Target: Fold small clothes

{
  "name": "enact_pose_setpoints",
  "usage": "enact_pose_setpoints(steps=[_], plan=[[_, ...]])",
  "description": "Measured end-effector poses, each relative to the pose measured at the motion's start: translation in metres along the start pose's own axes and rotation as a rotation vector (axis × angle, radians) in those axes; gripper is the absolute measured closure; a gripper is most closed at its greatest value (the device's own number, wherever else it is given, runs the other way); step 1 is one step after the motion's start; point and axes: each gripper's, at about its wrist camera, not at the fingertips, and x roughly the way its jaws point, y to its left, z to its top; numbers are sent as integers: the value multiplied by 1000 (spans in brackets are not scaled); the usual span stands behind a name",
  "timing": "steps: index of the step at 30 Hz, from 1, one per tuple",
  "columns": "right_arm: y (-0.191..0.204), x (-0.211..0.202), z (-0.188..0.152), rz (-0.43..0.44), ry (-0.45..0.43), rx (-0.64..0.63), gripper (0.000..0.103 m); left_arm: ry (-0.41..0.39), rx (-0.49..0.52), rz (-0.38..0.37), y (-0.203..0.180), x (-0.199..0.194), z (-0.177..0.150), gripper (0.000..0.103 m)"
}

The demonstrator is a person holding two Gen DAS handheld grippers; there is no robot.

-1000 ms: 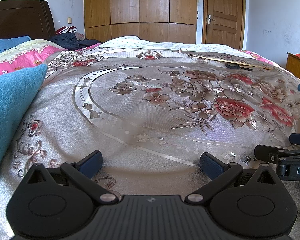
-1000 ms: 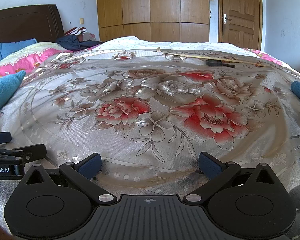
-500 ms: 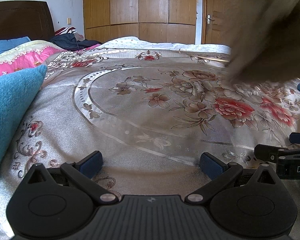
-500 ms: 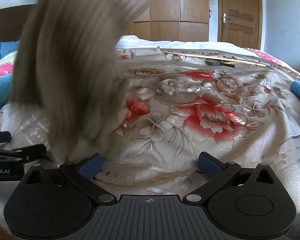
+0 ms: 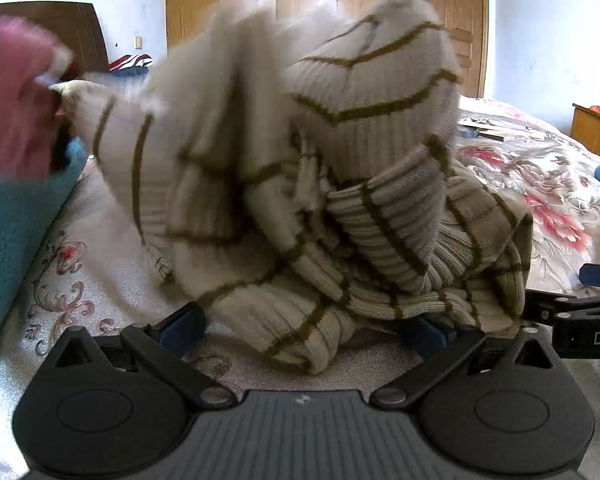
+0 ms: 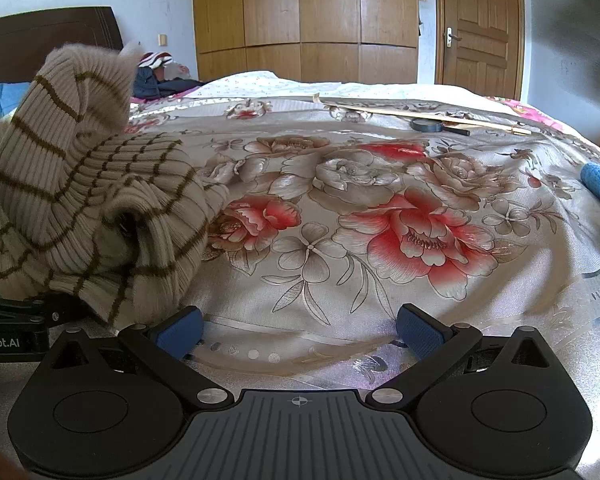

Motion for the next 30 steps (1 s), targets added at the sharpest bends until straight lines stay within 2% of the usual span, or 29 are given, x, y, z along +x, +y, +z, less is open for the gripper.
enact_pose_setpoints(steps=[30], plan=[[1, 1, 0, -2, 0, -4, 0, -4, -10, -1, 8, 13, 2, 0]])
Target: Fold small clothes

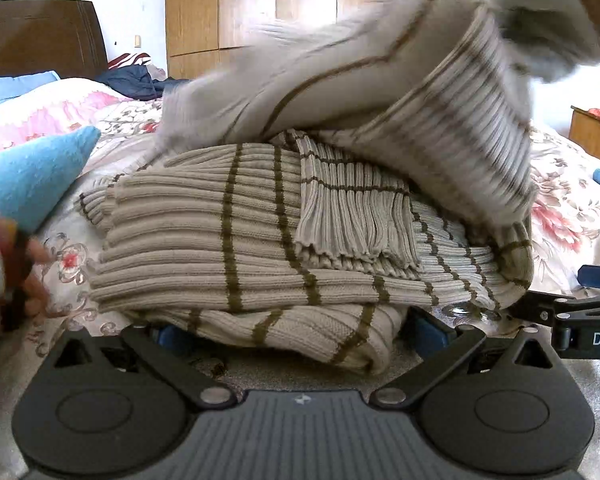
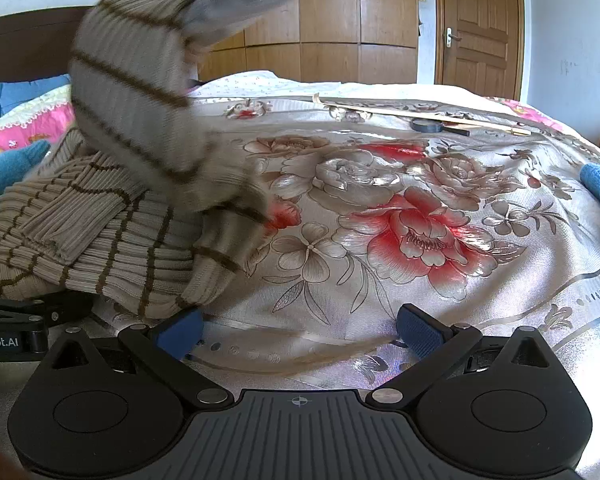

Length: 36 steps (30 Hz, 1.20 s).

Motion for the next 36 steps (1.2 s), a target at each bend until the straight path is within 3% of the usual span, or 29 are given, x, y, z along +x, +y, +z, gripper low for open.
enact_pose_setpoints(steps=[36], plan=[[2, 4, 4, -5, 8, -2, 0, -13, 5, 2, 4, 0, -2, 0]])
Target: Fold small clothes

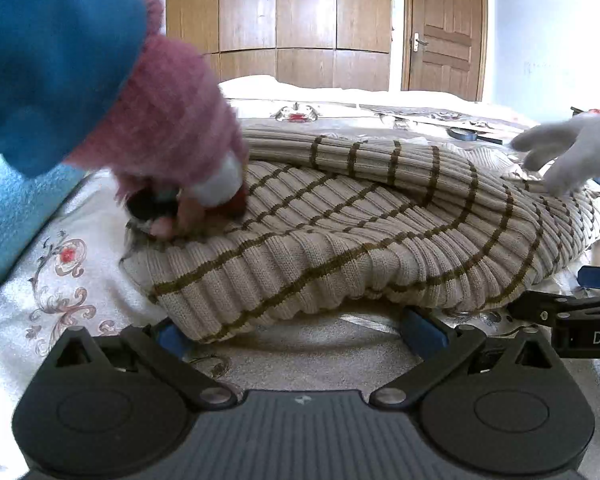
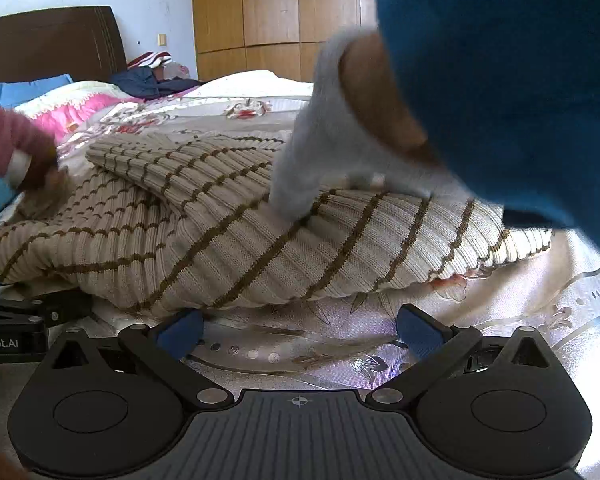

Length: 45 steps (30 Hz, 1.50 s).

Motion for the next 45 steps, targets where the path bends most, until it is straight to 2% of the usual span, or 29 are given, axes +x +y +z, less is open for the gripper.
enact_pose_setpoints(steps=[45], plan=[[3, -2, -2, 2, -3, 4, 0, -7, 0, 2, -2, 0, 1, 0]])
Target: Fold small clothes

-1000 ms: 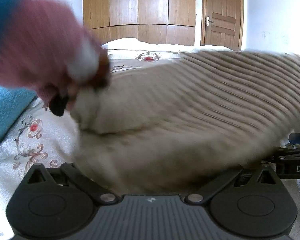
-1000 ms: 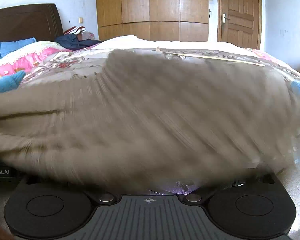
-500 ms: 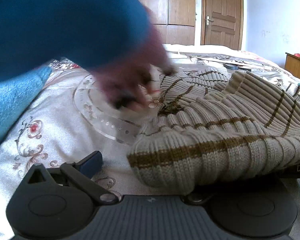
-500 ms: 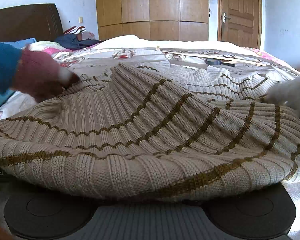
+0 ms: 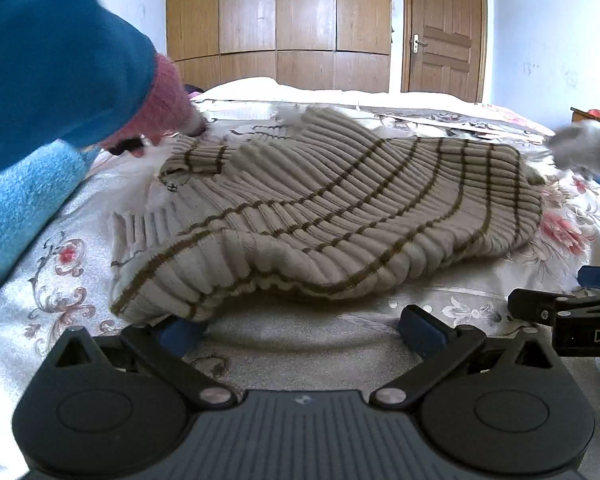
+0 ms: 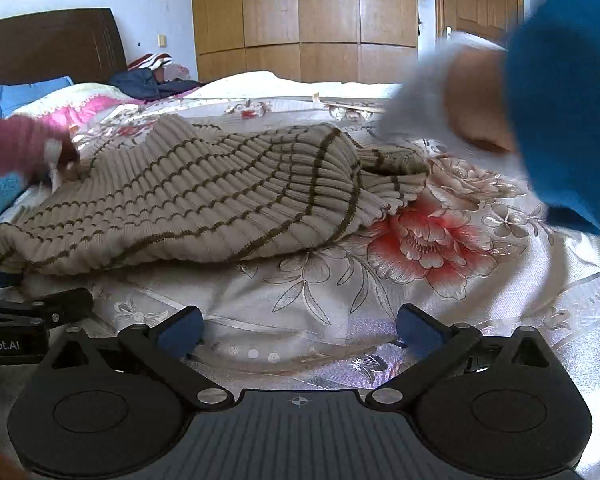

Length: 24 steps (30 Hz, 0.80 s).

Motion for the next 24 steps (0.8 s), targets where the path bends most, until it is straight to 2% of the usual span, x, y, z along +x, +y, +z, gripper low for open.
enact_pose_setpoints(steps=[24], plan=[[-3, -1, -1, 2, 0, 2, 0, 2, 2, 1, -1, -1, -1, 0]])
